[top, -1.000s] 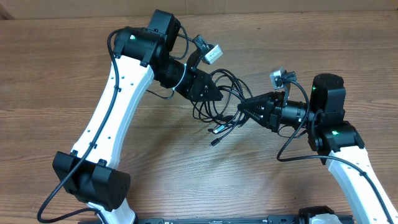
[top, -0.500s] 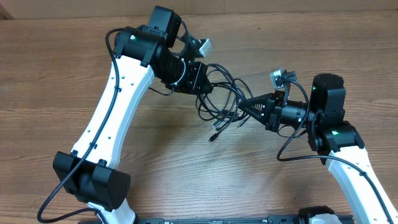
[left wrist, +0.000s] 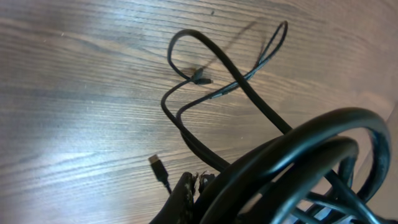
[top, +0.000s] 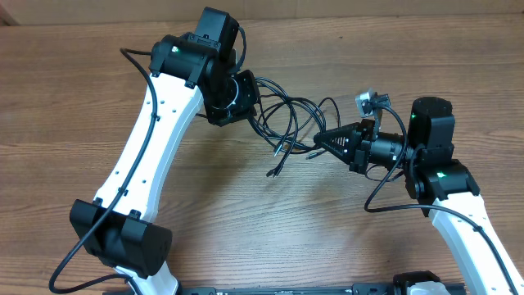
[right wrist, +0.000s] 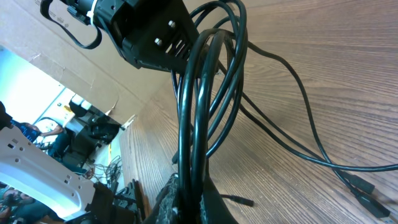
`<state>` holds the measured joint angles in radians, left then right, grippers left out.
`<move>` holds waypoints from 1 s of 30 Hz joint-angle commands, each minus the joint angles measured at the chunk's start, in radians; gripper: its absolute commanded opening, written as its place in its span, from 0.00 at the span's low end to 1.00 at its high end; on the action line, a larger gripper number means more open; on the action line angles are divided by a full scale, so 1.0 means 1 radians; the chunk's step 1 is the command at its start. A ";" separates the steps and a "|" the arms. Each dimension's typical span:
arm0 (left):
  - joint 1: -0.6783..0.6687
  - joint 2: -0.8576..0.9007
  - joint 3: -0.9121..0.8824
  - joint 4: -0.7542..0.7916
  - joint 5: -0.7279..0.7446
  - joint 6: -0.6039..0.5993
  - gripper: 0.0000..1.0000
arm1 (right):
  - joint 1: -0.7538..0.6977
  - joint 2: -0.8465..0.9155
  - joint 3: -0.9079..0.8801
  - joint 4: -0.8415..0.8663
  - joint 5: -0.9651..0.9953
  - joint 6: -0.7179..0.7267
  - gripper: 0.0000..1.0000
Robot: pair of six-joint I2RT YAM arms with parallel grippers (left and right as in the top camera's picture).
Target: Untangle cables
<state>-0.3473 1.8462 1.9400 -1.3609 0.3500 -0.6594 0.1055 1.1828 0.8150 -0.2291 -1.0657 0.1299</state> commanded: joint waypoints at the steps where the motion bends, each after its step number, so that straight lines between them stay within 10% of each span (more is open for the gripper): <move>1: 0.002 -0.010 0.021 0.004 -0.073 -0.133 0.04 | 0.000 -0.013 0.010 -0.002 -0.004 -0.008 0.04; 16: 0.000 -0.010 0.021 0.002 -0.151 0.073 0.04 | 0.000 -0.013 0.010 -0.001 -0.004 -0.008 0.18; 24: -0.001 -0.010 0.021 0.003 -0.142 0.305 0.04 | 0.000 -0.013 0.010 -0.001 -0.004 -0.008 0.51; 28: -0.001 -0.010 0.021 0.001 -0.049 0.457 0.04 | 0.000 -0.013 0.010 -0.001 0.001 -0.008 1.00; 30: -0.001 -0.010 0.021 0.000 0.084 0.594 0.04 | 0.000 -0.013 0.010 -0.002 0.003 -0.008 1.00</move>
<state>-0.3473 1.8462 1.9400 -1.3613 0.2543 -0.3088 0.1055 1.1828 0.8150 -0.2321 -1.0653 0.1276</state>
